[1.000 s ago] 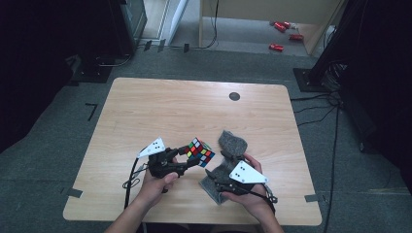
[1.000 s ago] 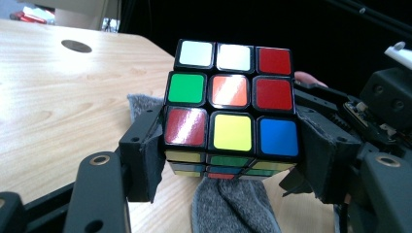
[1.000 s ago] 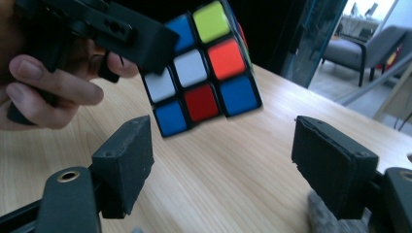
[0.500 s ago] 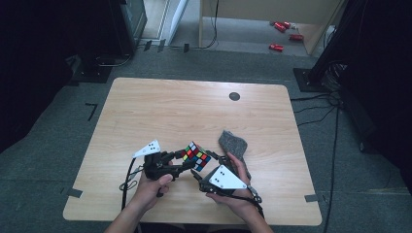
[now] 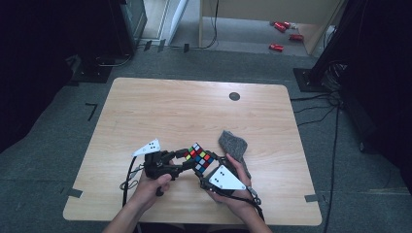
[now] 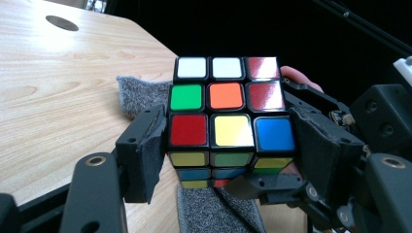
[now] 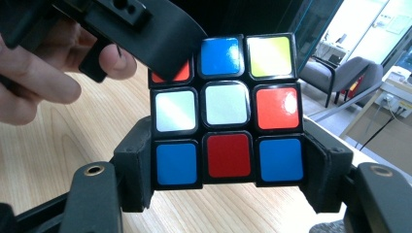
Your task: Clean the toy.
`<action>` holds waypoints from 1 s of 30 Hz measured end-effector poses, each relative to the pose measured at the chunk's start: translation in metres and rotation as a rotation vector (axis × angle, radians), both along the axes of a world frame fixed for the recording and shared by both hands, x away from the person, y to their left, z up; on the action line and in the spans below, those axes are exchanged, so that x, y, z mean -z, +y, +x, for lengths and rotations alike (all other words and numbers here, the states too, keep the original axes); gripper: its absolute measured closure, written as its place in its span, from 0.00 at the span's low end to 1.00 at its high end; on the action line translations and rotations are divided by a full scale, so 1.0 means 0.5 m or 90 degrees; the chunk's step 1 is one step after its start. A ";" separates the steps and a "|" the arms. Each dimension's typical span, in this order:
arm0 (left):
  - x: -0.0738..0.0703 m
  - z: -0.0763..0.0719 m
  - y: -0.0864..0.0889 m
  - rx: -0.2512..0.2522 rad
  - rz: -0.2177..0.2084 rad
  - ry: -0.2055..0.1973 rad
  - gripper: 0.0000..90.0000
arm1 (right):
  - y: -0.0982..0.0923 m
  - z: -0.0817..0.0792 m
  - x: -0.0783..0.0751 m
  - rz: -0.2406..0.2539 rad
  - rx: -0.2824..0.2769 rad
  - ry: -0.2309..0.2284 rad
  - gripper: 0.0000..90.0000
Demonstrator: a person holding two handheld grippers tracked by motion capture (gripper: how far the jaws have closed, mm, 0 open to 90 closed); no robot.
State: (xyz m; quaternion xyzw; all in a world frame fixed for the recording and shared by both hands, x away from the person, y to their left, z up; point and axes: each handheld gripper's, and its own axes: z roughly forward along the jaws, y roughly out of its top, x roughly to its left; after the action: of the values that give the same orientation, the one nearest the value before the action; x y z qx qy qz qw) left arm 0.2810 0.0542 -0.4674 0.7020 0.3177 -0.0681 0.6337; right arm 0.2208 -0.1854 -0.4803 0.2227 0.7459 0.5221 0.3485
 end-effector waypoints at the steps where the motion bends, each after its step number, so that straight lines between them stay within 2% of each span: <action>1: -0.001 0.000 0.003 -0.008 -0.001 -0.010 0.34 | -0.002 0.000 -0.001 -0.004 0.004 0.001 0.38; 4: -0.006 0.004 0.017 -0.024 -0.016 -0.016 0.32 | -0.014 0.005 -0.001 0.002 0.018 0.011 0.38; 7: -0.008 0.007 0.030 -0.040 -0.012 -0.042 0.30 | -0.026 0.010 -0.002 0.013 0.031 0.021 0.38; 9: -0.007 0.005 0.033 -0.032 -0.014 -0.085 0.32 | -0.036 0.013 -0.008 0.025 0.038 0.024 0.38; 10: -0.007 0.002 0.031 -0.028 -0.001 -0.113 0.31 | -0.040 0.013 -0.011 0.030 0.040 0.025 0.38; 11: -0.006 -0.002 0.028 -0.029 0.030 -0.143 0.31 | -0.044 0.014 -0.014 0.037 0.043 0.029 0.38; 13: -0.002 -0.003 0.024 -0.035 0.068 -0.168 0.31 | -0.052 0.016 -0.021 0.053 0.048 0.039 0.38; 16: 0.009 -0.003 0.021 -0.048 0.102 -0.189 0.31 | -0.063 0.018 -0.029 0.078 0.058 0.058 0.38; 19: 0.013 -0.007 0.017 -0.051 0.140 -0.216 0.32 | -0.069 0.018 -0.035 0.101 0.055 0.075 0.38; 21: 0.014 -0.010 0.013 -0.054 0.155 -0.230 0.31 | -0.071 0.017 -0.041 0.117 0.049 0.089 0.38; 24: 0.015 -0.020 0.001 -0.061 0.196 -0.271 0.28 | -0.070 0.015 -0.049 0.140 0.038 0.108 0.38; 27: 0.017 -0.034 -0.014 -0.045 0.236 -0.306 0.28 | -0.066 0.009 -0.057 0.155 0.028 0.126 0.38; 30: 0.020 -0.045 -0.031 -0.040 0.268 -0.343 0.27 | -0.060 0.006 -0.063 0.179 0.012 0.157 0.38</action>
State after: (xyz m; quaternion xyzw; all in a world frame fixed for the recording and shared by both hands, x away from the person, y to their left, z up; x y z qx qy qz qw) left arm 0.2587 0.0388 -0.4776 0.7998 0.1678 0.2064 0.5381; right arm 0.2238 -0.2154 -0.4489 0.3386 0.7006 0.5867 0.2244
